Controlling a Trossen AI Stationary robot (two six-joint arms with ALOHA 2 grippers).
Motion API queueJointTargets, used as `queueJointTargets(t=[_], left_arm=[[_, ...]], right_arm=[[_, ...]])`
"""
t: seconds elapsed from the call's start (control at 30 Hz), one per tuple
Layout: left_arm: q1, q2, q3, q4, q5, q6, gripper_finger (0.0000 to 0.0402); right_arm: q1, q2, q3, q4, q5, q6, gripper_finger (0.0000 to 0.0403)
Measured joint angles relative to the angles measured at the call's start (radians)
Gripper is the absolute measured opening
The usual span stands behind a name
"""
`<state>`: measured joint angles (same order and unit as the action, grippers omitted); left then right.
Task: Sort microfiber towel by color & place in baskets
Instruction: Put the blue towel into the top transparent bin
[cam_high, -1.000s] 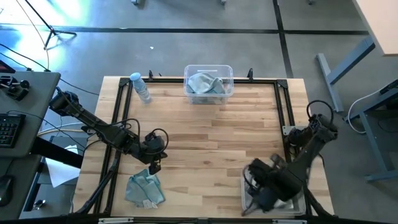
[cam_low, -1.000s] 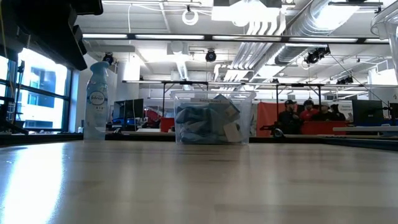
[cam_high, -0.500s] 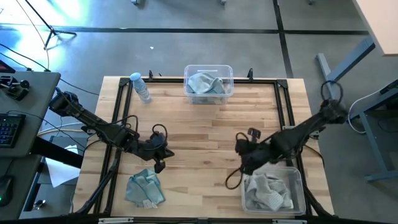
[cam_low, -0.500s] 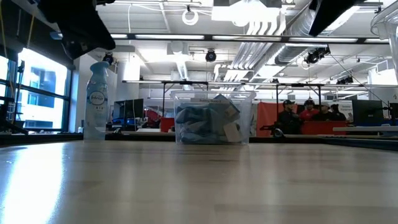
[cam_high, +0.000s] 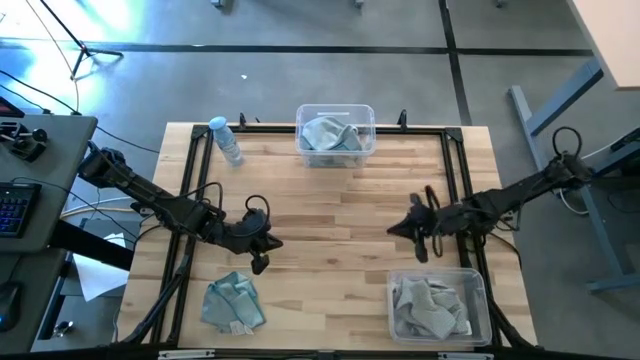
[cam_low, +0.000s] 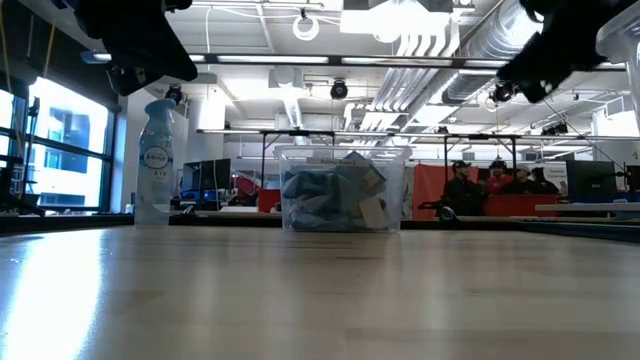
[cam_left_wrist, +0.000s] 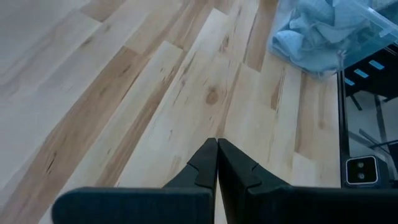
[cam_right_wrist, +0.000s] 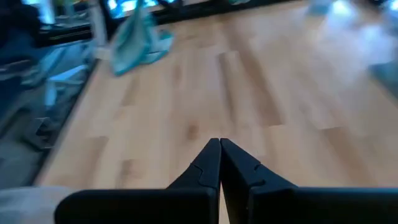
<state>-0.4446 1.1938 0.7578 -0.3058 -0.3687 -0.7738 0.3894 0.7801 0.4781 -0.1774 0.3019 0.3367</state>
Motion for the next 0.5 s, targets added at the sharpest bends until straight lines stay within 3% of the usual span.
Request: queueJointTargets(t=[0.23,0.3,0.5], left_arm=[[0.0,0.0,0.0,0.008,-0.035,0.0,0.0],[0.0,0.0,0.0,0.019,-0.04,0.0,0.0],[0.0,0.0,0.0,0.021,-0.103,0.0,0.0]], right_arm=[[-0.071,-0.13,-0.146,0.022,0.063,0.048,0.0],[-0.076,-0.144,-0.175,0.072,0.06,-0.014,0.0],[-0.121,-0.189,-0.275,0.317,-0.055,-0.195,0.0]])
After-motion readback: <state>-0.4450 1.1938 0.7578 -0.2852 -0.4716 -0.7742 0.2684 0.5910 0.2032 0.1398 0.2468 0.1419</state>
